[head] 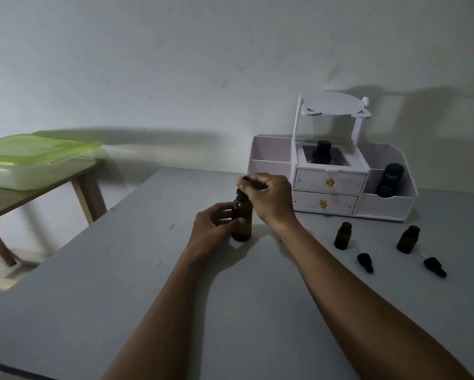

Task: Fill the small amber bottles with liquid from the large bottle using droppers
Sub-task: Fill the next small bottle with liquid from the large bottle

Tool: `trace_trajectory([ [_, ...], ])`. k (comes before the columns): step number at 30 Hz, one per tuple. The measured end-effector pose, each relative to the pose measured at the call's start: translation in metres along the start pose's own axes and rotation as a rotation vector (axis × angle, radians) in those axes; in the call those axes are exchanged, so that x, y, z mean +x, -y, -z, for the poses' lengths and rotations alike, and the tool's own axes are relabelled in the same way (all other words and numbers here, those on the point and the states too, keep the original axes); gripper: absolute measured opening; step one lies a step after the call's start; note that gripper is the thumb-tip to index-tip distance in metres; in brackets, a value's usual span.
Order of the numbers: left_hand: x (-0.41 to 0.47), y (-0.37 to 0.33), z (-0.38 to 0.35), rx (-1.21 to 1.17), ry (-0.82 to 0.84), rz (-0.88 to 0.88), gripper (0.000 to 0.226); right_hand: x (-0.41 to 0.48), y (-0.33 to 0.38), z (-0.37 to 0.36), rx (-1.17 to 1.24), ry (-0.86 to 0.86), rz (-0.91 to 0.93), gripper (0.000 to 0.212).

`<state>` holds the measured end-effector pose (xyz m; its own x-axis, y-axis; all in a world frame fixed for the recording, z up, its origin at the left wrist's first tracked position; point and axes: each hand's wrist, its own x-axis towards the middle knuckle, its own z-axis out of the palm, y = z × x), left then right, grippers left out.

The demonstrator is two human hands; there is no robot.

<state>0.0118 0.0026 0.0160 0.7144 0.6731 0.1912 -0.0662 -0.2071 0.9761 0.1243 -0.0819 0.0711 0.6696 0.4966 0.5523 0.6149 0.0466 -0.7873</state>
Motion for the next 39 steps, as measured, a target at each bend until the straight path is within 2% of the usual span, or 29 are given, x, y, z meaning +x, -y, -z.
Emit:
trace_trajectory([
  [6,-0.003,-0.001,0.001,-0.059,-0.001,0.007,0.040,0.018,0.028,0.018,0.076,-0.006,0.050,0.015],
  [10,0.000,0.000,0.004,-0.042,-0.016,-0.027,0.062,0.037,0.058,0.038,0.134,-0.046,0.117,0.013],
  [12,0.000,-0.001,0.000,0.026,-0.104,-0.096,0.065,0.044,0.070,0.052,0.146,-0.084,0.153,0.013],
  [16,-0.010,-0.013,-0.014,0.164,-0.463,-0.359,0.040,0.049,0.079,0.086,0.188,-0.155,0.163,0.012],
  [18,-0.019,-0.023,-0.023,0.168,-0.565,-0.480,0.033,0.045,0.074,0.106,0.175,-0.191,0.175,0.012],
  [21,-0.033,-0.035,-0.046,0.199,-0.498,-0.645,0.024,0.031,0.053,0.139,0.120,-0.259,0.166,0.009],
  [24,-0.043,-0.041,-0.080,0.265,-0.294,-0.723,0.021,0.016,0.023,0.168,0.059,-0.325,0.086,0.013],
  [26,-0.048,-0.043,-0.107,0.272,-0.125,-0.644,0.025,0.008,0.005,0.182,0.045,-0.357,0.041,0.017],
  [30,-0.049,-0.037,-0.157,0.252,0.089,-0.264,0.043,-0.004,-0.020,0.196,0.016,-0.403,-0.009,0.021],
  [34,-0.035,-0.024,-0.184,0.236,0.131,-0.106,0.063,-0.009,-0.032,0.200,-0.017,-0.434,-0.020,0.021],
  [39,-0.017,-0.018,-0.196,0.227,0.110,-0.061,0.064,-0.011,-0.039,0.199,0.021,-0.444,-0.042,0.019],
])
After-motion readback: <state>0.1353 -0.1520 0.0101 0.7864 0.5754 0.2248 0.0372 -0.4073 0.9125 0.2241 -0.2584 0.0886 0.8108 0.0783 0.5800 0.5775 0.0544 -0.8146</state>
